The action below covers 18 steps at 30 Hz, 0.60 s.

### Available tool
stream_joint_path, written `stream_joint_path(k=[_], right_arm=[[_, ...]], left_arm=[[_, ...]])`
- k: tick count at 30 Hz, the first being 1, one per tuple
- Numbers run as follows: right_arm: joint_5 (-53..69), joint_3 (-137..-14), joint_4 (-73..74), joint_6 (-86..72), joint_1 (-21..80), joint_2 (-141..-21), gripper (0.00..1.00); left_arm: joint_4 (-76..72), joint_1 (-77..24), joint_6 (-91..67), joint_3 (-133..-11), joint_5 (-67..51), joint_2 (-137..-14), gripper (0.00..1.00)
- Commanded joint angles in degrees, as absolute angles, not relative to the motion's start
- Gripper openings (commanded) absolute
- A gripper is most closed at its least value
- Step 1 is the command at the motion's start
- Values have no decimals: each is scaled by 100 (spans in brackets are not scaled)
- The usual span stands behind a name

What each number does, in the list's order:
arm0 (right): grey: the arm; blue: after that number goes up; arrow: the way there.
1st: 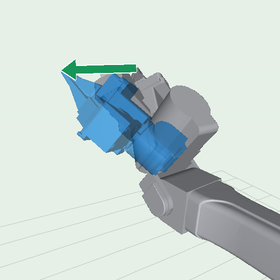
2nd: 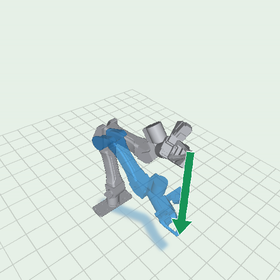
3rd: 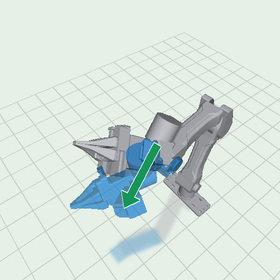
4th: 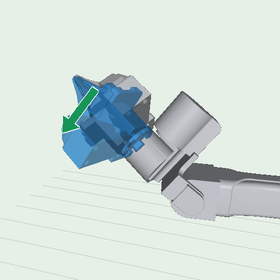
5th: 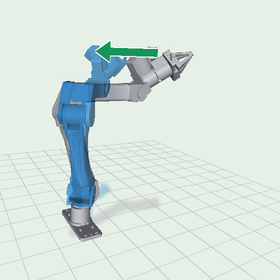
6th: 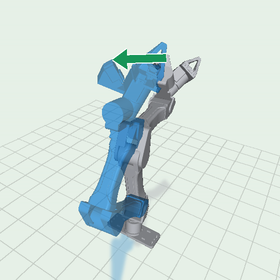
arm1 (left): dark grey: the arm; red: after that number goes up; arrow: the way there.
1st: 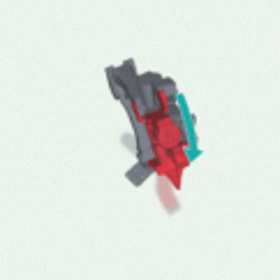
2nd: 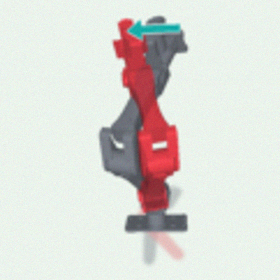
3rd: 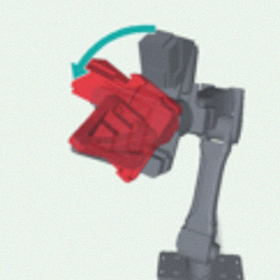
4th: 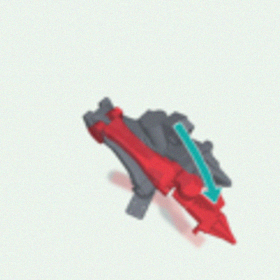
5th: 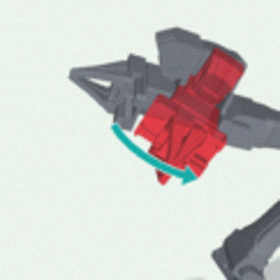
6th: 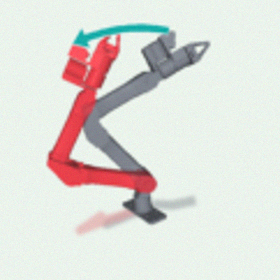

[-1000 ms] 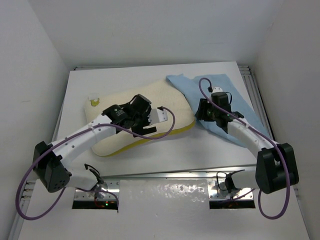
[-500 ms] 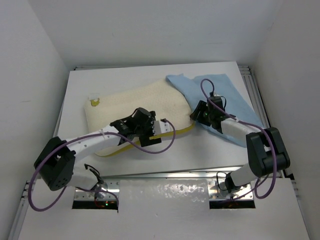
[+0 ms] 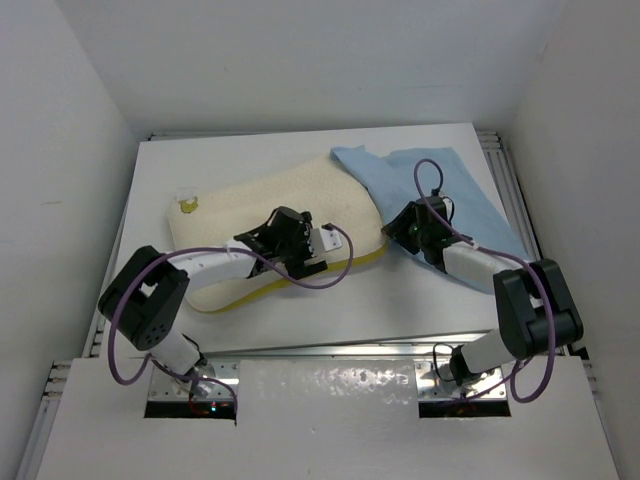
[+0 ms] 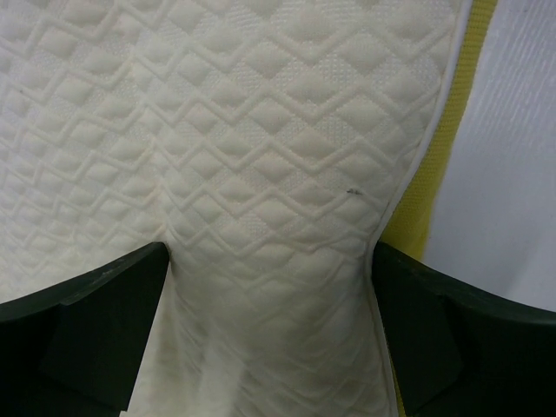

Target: Put the pillow into the pillowcase

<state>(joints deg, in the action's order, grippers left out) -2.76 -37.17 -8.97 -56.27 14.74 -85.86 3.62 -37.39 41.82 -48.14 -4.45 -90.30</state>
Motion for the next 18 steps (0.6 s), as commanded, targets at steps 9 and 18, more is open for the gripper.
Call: stream_joint_path(k=[9, 18], right_arm=[[-827, -3348, -1643, -7076, 1406, -8147, 64], [-949, -3761, -2118, -7198, 1424, -9271, 54]], left_arm=[[2399, -3384, 4843, -5941, -2513, -8657, 100], [441, -3797, 4262, -4897, -669, -9220, 100]])
